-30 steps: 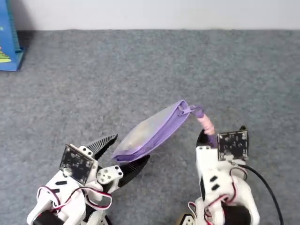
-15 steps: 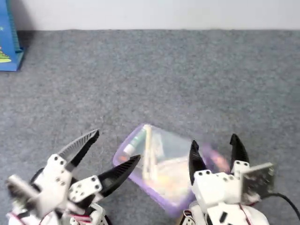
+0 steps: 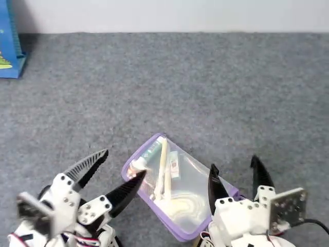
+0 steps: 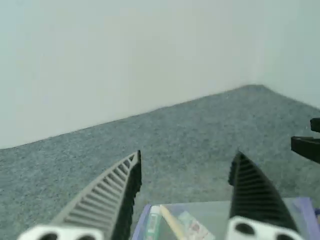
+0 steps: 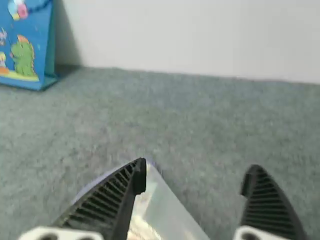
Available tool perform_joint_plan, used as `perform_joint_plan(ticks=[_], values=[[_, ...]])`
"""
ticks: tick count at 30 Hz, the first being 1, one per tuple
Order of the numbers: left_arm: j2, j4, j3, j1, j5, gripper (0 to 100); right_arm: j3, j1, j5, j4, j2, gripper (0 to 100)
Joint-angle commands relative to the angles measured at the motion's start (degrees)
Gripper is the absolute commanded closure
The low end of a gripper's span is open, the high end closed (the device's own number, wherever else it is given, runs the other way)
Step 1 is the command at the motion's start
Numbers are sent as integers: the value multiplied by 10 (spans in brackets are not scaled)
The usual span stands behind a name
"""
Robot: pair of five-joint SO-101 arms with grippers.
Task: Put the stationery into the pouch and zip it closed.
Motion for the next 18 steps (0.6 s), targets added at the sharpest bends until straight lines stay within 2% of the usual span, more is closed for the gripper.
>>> perform_joint_plan(ticks=[1, 3, 6, 9, 12, 18], values=[[-4, 3, 22, -4, -44, 869, -20, 11, -3, 38, 7, 901], [-4, 3, 42, -4, -56, 933, -18, 11, -2, 51, 9, 998], [-4, 0, 75, -4, -78, 988, 1, 12, -2, 63, 12, 950], [-4, -3, 117, -4, -100, 986, 47, 15, -2, 28, 12, 995], [-4, -24, 164, -11, -110, 986, 139, 46, -1, -29, 12, 987], [-4, -131, 281, -142, -108, 987, 278, 149, 40, -167, 7, 991]])
